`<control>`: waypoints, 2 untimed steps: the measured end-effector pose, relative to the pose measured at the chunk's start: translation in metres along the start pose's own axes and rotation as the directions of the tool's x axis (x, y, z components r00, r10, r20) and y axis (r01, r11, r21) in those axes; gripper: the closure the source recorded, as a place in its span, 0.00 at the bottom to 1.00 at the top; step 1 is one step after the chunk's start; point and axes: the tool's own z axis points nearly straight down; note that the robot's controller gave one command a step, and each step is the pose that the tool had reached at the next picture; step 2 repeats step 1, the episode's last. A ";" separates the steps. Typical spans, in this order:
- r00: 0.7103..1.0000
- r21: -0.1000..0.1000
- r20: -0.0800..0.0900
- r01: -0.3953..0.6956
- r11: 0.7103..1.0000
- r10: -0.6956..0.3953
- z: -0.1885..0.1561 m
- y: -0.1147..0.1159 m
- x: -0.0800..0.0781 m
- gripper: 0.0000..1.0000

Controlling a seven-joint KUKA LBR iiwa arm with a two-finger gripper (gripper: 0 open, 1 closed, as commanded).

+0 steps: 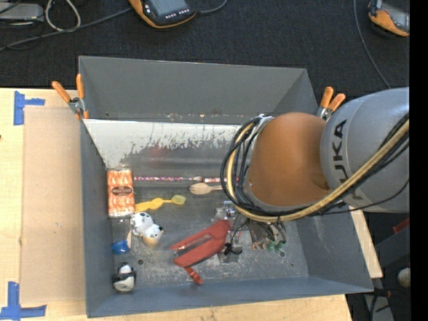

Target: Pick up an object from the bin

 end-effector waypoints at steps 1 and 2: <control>1.000 0.001 -0.012 0.005 1.000 -0.005 -0.054 -0.002 0.000 1.00; 1.000 0.001 -0.012 0.005 1.000 -0.005 -0.054 -0.002 0.000 1.00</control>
Offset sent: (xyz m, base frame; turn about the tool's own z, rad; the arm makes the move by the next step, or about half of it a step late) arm 0.0422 -0.0406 -0.1220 -0.1771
